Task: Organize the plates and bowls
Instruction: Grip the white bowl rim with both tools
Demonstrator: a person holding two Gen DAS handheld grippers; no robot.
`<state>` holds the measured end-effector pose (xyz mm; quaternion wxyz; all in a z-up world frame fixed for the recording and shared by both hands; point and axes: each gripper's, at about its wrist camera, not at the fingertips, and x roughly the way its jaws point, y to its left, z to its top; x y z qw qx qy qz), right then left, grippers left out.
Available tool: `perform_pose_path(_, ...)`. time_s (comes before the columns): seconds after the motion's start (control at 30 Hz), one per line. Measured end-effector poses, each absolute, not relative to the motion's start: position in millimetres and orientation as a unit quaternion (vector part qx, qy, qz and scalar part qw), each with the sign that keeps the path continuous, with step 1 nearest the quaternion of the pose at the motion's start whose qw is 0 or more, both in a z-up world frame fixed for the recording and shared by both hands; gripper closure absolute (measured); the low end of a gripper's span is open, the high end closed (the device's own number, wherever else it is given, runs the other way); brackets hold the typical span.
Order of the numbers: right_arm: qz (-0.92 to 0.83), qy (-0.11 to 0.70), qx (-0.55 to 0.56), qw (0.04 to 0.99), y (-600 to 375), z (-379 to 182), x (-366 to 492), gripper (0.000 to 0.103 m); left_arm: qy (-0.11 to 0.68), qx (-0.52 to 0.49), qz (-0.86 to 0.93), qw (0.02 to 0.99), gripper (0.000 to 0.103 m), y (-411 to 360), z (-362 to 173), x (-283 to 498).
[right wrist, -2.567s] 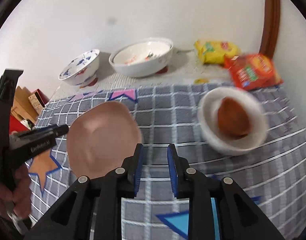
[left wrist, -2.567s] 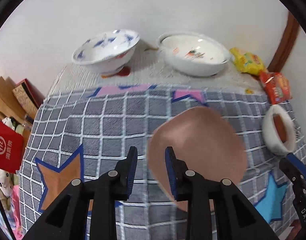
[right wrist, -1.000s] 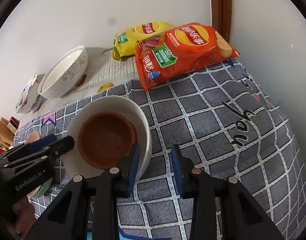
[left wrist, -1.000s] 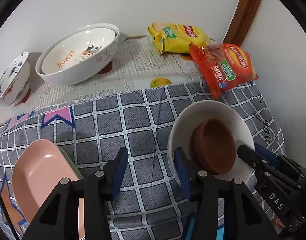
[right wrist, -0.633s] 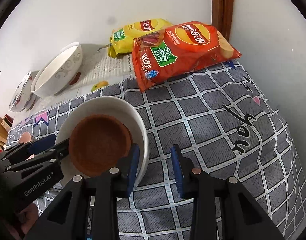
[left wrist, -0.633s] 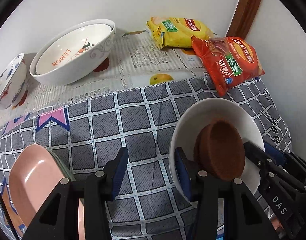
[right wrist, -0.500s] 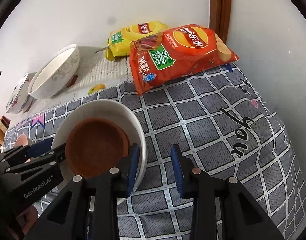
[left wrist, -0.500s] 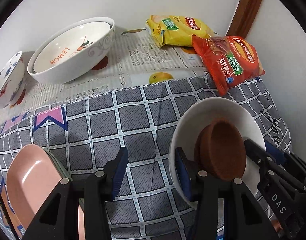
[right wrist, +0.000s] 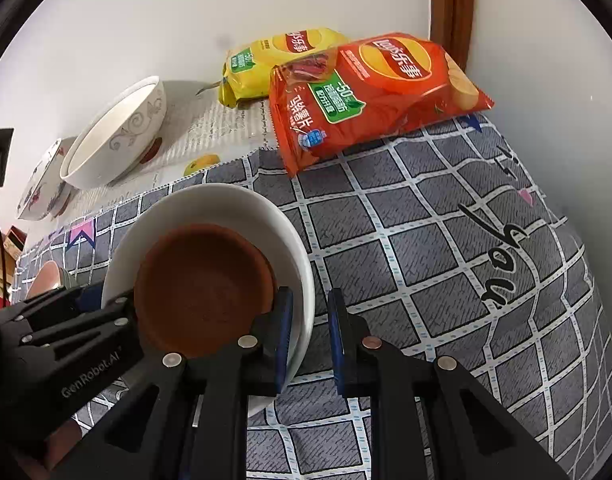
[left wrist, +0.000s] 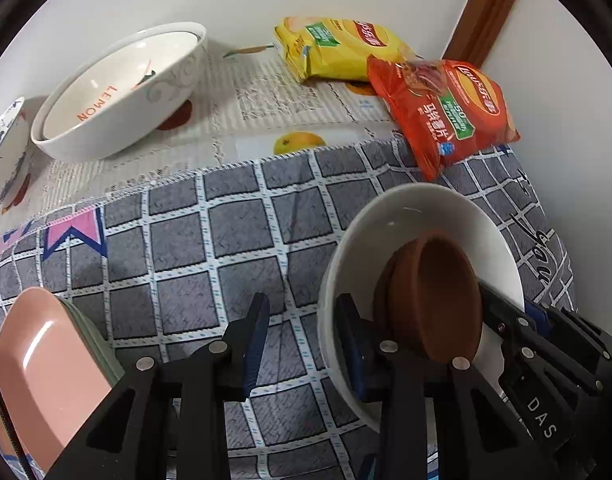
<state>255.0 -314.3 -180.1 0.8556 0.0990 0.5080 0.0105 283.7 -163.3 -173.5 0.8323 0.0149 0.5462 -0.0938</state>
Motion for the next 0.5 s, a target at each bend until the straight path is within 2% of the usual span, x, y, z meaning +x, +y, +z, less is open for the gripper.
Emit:
perform_pose_path(0.13,0.015,0.504,0.108,0.857,-314.5,-179.8,254.7,0.087,0.545,0.008,-0.108,0.831,0.090,-168.3,-174.5,281.0)
perform_pose_path(0.23,0.021,0.504,0.120,0.855,-315.2,-179.0,254.8,0.093,0.541,0.012,-0.107,0.834,0.091,-171.1,-172.9,279.1)
perform_pose_path(0.5,0.012,0.503,0.150,0.851,-318.1,-178.1,247.5,0.094,0.536,0.003,-0.114,0.837,0.091,-166.3,-166.3,269.8)
